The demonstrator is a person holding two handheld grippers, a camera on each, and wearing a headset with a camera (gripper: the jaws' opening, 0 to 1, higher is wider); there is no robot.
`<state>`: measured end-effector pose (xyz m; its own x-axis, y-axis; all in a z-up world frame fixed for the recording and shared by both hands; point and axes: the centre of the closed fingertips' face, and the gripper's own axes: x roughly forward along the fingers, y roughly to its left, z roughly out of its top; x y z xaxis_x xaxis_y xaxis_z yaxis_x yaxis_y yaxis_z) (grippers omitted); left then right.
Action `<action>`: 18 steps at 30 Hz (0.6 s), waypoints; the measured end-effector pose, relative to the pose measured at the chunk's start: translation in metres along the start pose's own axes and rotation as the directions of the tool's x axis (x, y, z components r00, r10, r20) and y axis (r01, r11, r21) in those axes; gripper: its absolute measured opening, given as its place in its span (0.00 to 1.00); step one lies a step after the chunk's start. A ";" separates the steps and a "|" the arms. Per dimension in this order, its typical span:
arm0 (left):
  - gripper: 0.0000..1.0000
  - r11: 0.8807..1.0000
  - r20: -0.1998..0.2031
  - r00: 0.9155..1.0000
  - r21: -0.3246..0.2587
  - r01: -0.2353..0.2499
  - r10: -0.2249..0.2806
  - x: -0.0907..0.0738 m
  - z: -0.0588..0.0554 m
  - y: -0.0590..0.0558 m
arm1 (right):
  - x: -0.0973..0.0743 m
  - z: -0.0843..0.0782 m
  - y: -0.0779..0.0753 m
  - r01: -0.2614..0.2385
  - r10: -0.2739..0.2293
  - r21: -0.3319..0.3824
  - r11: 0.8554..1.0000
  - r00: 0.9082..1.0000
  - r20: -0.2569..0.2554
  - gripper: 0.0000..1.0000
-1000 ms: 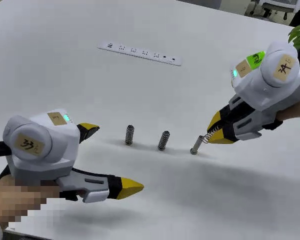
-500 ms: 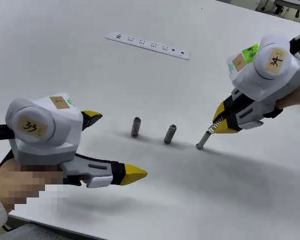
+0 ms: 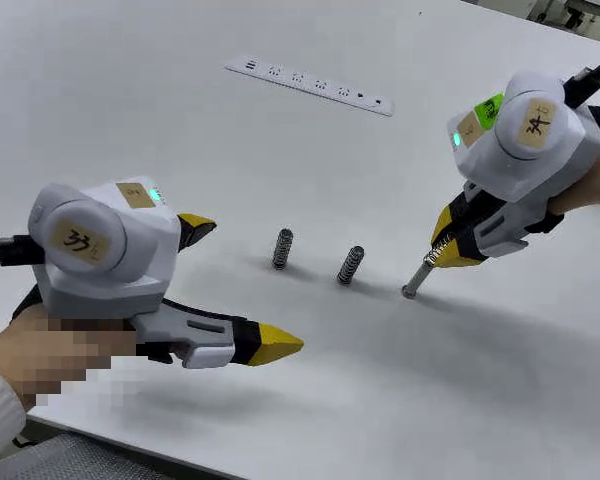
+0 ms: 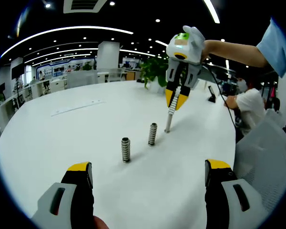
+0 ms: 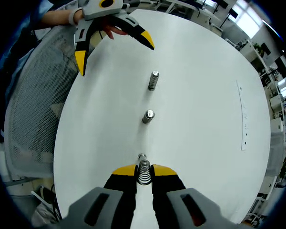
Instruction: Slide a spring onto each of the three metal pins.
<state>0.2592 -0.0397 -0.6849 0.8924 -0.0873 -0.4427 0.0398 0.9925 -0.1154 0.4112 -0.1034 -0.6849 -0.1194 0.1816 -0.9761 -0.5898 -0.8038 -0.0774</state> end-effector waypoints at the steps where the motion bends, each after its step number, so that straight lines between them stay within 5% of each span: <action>1: 1.00 1.000 -0.001 1.000 -0.001 0.001 -0.001 0.000 0.000 0.000 | 0.001 -0.001 0.000 -0.001 0.001 -0.002 1.000 1.000 -0.002 0.12; 18: 1.00 1.000 -0.015 1.000 0.000 0.024 -0.024 0.002 -0.003 -0.004 | 0.022 -0.005 0.000 -0.028 0.025 -0.037 0.999 0.997 -0.080 0.13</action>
<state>0.2595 -0.0437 -0.6878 0.8843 -0.1121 -0.4533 0.0608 0.9902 -0.1261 0.4126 -0.1025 -0.7072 -0.0703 0.1155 -0.9908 -0.5564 -0.8289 -0.0572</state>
